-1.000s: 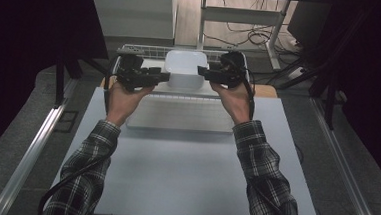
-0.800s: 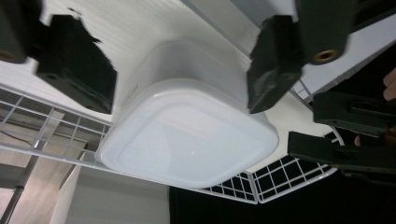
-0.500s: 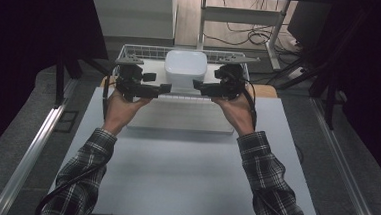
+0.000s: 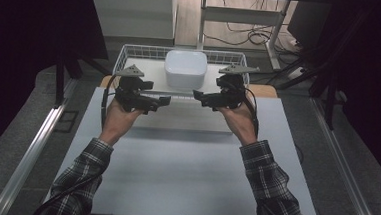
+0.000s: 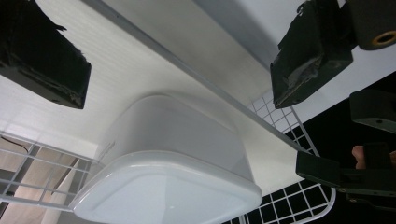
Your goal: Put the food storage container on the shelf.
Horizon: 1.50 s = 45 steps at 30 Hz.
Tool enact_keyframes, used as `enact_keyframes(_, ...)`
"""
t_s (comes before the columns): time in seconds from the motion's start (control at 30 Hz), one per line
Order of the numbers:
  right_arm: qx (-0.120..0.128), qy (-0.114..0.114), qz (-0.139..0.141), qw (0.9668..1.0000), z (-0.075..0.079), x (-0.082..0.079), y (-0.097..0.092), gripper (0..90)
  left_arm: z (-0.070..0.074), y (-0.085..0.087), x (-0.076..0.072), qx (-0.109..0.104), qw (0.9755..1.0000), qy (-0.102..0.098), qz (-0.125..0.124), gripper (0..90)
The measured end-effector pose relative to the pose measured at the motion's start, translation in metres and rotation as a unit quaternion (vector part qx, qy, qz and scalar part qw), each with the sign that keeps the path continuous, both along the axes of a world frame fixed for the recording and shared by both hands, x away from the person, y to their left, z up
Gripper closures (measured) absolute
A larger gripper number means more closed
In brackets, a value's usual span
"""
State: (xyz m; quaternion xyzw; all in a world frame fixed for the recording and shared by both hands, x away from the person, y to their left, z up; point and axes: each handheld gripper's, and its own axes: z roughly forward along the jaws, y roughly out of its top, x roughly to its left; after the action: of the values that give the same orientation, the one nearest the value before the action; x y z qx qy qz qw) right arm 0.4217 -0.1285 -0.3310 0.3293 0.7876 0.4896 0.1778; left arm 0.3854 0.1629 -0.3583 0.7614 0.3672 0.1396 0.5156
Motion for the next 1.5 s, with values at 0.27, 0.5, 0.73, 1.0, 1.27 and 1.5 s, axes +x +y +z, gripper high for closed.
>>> enact_keyframes(0.27,-0.003,0.005,0.01,0.9999,-0.006,-0.008,-0.002,4.3,-0.009,-0.002,-0.009,0.014,0.9997,-0.017,-0.004,5.6)
enact_keyframes(0.5,-0.01,0.001,0.019,0.9998,-0.012,-0.016,-0.003,4.1,-0.016,-0.003,-0.019,0.021,0.9996,-0.016,-0.005,6.9)
enact_keyframes(0.73,-0.024,-0.008,0.029,0.9993,-0.016,-0.028,-0.006,4.1,-0.022,-0.003,-0.032,0.024,0.9992,-0.031,-0.011,6.0)
enact_keyframes(1.0,-0.032,-0.015,0.037,0.9987,-0.023,-0.042,-0.012,3.7,-0.035,0.0,-0.046,0.032,0.9988,-0.028,-0.024,5.7)
enact_keyframes(1.27,-0.04,-0.018,0.045,0.998,-0.034,-0.055,-0.014,2.7,-0.048,0.004,-0.06,0.03,0.9991,-0.021,-0.02,4.7)
enact_keyframes(1.5,-0.049,-0.022,0.051,0.9973,-0.044,-0.066,-0.013,1.8,-0.061,0.006,-0.07,0.021,0.9996,-0.013,-0.016,2.9)
